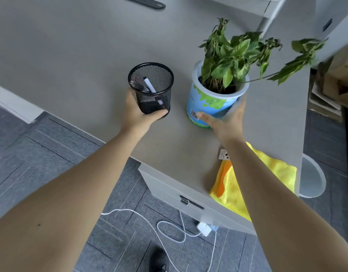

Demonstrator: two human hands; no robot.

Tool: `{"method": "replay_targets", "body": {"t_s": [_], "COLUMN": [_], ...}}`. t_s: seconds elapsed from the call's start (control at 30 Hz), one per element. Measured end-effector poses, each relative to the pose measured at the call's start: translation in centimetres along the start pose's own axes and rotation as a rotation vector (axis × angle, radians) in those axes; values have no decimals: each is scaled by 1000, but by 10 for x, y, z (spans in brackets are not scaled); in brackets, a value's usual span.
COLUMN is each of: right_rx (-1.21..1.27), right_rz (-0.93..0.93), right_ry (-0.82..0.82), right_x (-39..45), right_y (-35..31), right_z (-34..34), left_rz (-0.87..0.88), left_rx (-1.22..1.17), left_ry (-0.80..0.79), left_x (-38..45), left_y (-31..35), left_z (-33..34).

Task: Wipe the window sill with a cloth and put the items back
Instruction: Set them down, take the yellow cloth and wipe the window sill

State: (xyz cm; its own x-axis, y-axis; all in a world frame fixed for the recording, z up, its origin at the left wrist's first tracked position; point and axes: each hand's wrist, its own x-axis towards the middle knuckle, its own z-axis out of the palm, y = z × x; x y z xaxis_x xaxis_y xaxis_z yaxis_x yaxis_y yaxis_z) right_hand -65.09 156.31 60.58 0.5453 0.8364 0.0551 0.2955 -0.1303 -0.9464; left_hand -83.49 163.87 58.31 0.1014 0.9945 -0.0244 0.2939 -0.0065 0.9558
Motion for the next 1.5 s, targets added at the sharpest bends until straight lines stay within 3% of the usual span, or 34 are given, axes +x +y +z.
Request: {"method": "replay_targets", "body": {"t_s": [0.1,0.2,0.37,0.5,0.7,0.83,1.0,1.17,1.5], "right_rx": [-111,-232,-397,-494,-293,-159,-85,-13,39], "right_rz": [97,73,69,328,618,709,614,518,464], "right_ry": [-36,-7,86,93,121,120,146,313,763], "right_x": [-18,-42,-84,-107,-108,-99,-102,-134,-322], "right_y": [-5,-2,4,22,41,41,37,36,55], "right_z": [-20,-51,-105,-138,-149,-146,-158,-212,-423], "left_rz": [-99,-29,-40,-230,-291,-360,-319,-219,78], "left_rx": [144,220,293,371,393,370,263,187,112], "left_ry": [130,213,-32,-257,-295,-363,-425,-483,-778], "left_x": [-28,-65,-122,-150,-149,-138,-139,-179,-403], "left_y": [6,23,52,63,65,63,75,107,170], "left_z": [4,17,61,98,123,133,142,169,294]}}
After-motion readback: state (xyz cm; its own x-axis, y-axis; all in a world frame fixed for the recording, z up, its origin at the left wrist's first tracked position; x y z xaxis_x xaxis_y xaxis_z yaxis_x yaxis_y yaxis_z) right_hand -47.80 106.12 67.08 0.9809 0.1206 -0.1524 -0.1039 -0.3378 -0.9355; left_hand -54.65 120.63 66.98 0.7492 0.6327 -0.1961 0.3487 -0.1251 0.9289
